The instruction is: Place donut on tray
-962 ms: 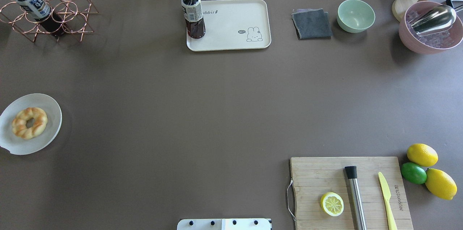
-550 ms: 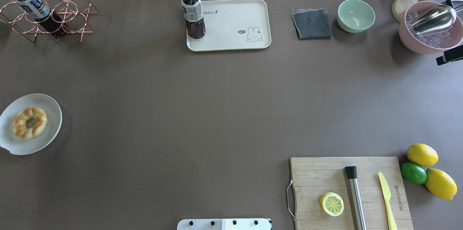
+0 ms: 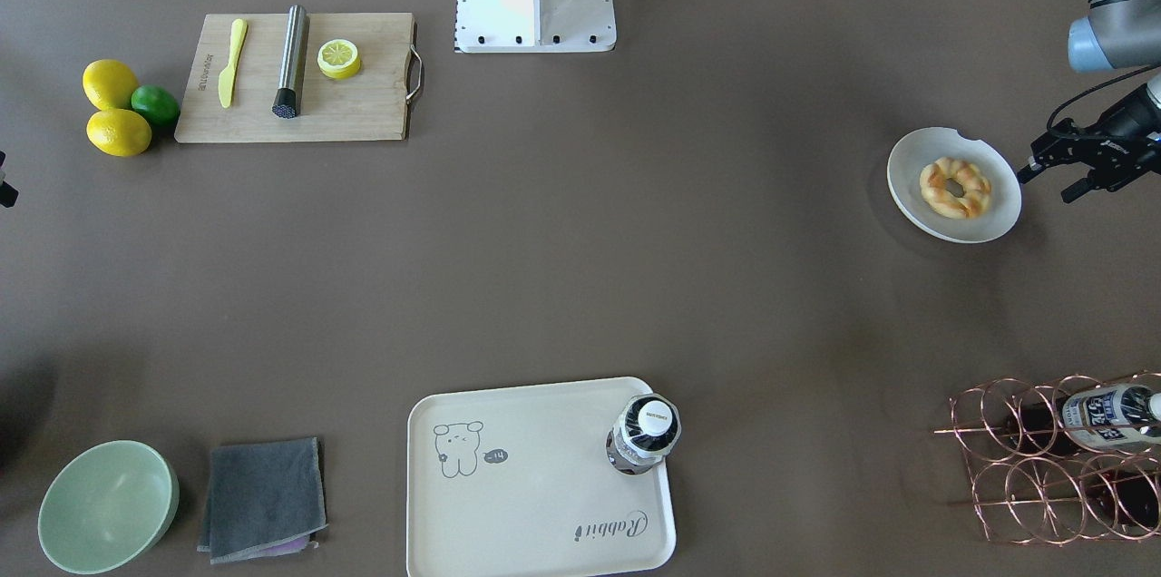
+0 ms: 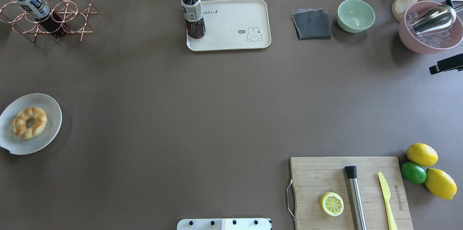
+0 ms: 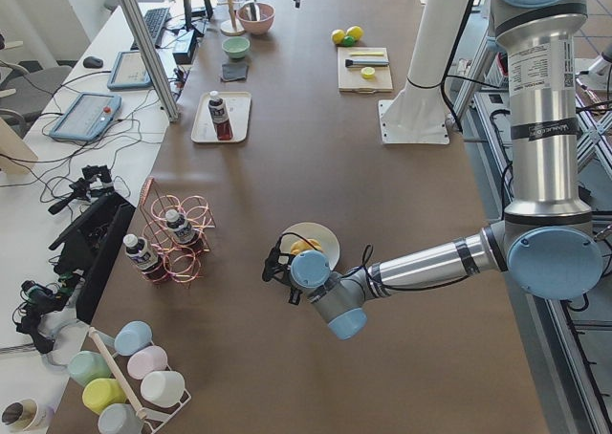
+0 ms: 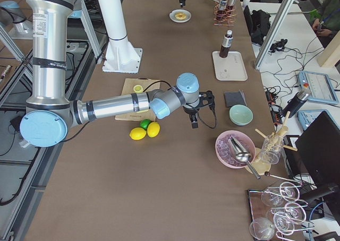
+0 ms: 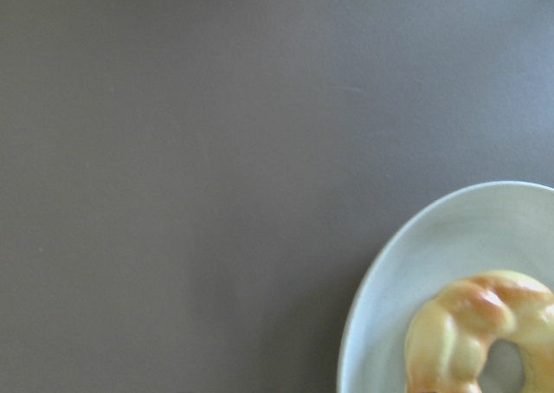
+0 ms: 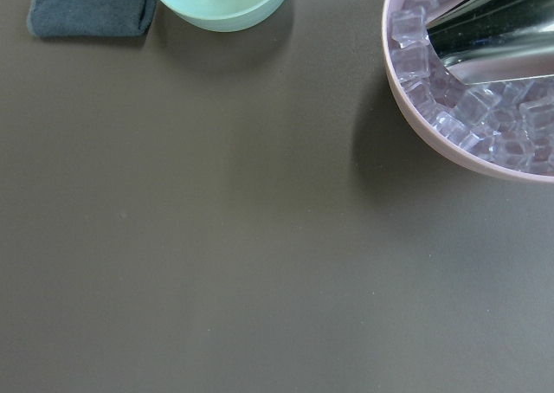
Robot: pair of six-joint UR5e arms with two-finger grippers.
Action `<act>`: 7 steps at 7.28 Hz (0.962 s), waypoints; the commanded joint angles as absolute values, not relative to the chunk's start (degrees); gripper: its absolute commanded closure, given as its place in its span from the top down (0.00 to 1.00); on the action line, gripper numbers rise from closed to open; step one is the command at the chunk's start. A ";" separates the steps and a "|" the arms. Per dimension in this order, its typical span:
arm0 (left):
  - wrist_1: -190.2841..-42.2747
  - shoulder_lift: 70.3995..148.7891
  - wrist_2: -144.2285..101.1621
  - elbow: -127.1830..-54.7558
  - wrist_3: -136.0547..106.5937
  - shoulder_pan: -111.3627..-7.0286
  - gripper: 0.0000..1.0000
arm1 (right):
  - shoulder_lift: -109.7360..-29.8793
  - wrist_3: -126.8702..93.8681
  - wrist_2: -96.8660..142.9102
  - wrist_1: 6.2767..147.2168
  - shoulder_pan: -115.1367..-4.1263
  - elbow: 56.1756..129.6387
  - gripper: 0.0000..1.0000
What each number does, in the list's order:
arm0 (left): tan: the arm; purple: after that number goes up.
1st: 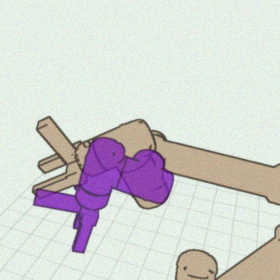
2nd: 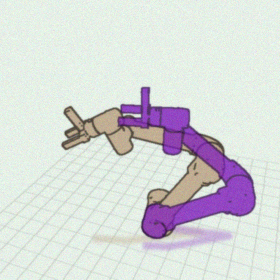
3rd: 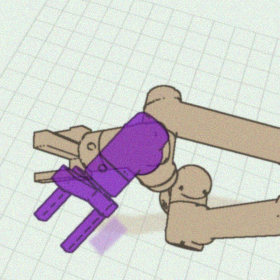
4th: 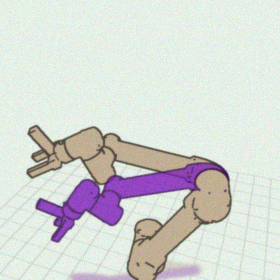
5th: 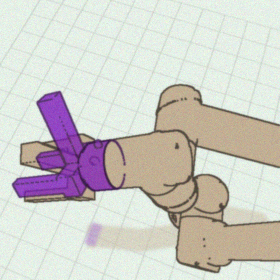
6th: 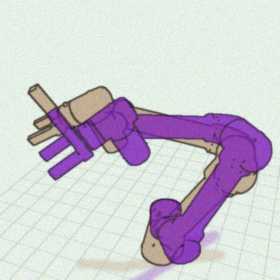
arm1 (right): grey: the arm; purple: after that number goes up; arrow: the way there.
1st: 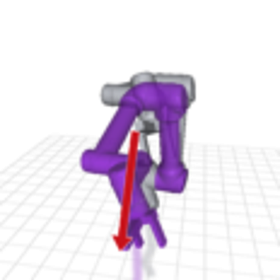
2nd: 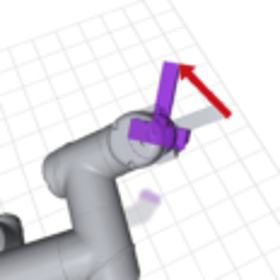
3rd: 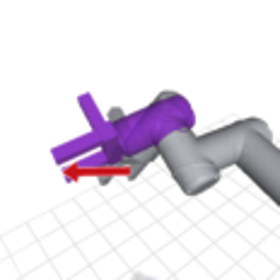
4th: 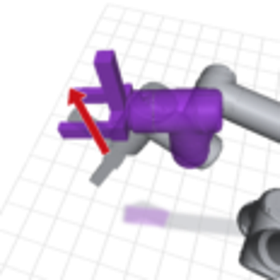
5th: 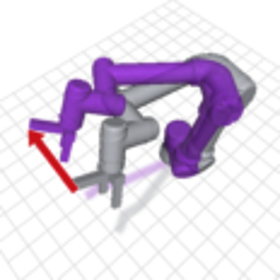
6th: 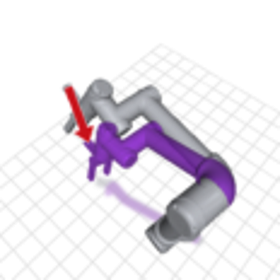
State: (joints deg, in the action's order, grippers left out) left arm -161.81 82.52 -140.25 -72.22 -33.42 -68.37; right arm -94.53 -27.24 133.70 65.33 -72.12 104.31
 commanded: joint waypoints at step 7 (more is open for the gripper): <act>-163.56 82.97 -139.23 -71.11 -34.80 -66.27 0.48 | -94.75 -27.33 133.68 65.13 -72.07 104.06 1.00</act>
